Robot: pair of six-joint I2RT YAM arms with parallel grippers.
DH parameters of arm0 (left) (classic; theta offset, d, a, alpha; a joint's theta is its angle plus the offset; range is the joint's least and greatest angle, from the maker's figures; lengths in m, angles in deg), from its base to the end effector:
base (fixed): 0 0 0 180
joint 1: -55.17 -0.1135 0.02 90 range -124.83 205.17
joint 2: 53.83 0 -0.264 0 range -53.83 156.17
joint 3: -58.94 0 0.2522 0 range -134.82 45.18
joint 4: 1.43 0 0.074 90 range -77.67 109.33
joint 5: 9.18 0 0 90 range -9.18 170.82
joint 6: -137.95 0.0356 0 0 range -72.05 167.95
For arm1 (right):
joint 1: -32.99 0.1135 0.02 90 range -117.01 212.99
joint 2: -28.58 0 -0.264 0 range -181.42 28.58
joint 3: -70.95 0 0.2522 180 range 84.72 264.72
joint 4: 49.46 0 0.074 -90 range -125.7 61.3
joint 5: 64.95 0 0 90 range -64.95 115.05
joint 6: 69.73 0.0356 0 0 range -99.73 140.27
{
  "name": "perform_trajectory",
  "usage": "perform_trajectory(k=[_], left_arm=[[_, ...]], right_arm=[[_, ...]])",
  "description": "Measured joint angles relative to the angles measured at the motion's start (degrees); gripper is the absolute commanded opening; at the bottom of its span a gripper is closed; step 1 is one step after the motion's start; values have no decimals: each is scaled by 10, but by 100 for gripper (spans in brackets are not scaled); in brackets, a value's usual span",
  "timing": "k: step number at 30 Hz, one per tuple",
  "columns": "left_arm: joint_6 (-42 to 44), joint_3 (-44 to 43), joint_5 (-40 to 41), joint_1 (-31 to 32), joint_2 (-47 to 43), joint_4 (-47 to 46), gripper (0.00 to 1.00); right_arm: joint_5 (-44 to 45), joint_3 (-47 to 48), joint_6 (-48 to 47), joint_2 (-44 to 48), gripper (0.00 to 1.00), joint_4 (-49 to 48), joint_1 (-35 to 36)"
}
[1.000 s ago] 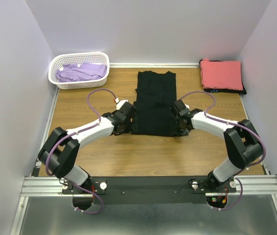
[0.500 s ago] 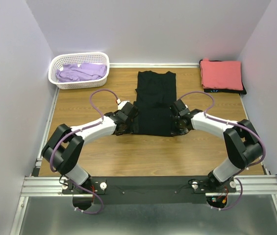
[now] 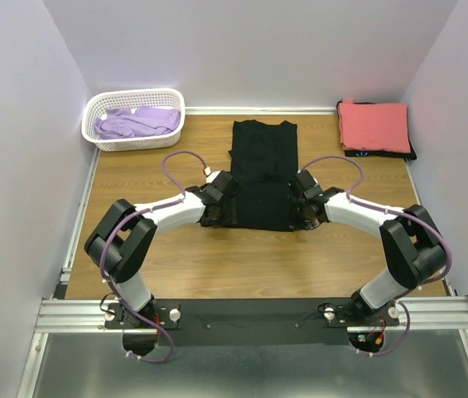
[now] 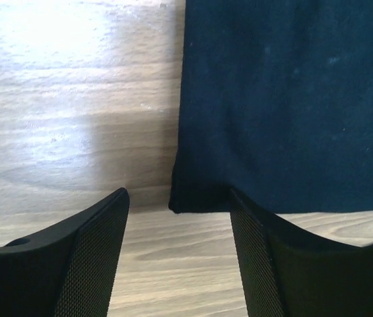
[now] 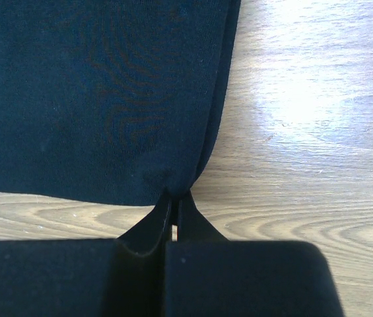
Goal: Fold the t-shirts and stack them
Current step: Fold the tshirt
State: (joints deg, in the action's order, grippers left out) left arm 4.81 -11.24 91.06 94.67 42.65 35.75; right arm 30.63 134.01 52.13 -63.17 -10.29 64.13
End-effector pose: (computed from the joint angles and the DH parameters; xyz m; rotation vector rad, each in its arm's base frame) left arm 0.2545 -0.2016 0.1665 -0.1411 2.6655 -0.2356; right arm 0.2505 0.1473 0.1549 0.0436 2.7570 0.1673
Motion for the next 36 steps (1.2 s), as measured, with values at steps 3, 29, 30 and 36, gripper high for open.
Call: perform_trajectory(k=[3, 29, 30, 36], left_arm=[[3, -9, -6, 0, 9, 0, 68], [39, -63, -17, 13, 52, 38, 62], [41, -66, -15, 14, 55, 42, 61], [44, -89, -2, 19, 72, 71, 56]], right_arm=[[-1, -1, -1, 7, 1, -2, 0], [-1, -10, -2, 17, 1, -9, 0], [-1, -10, -3, 17, 1, -10, 0], [-1, -10, -5, 17, 1, -10, 0]])
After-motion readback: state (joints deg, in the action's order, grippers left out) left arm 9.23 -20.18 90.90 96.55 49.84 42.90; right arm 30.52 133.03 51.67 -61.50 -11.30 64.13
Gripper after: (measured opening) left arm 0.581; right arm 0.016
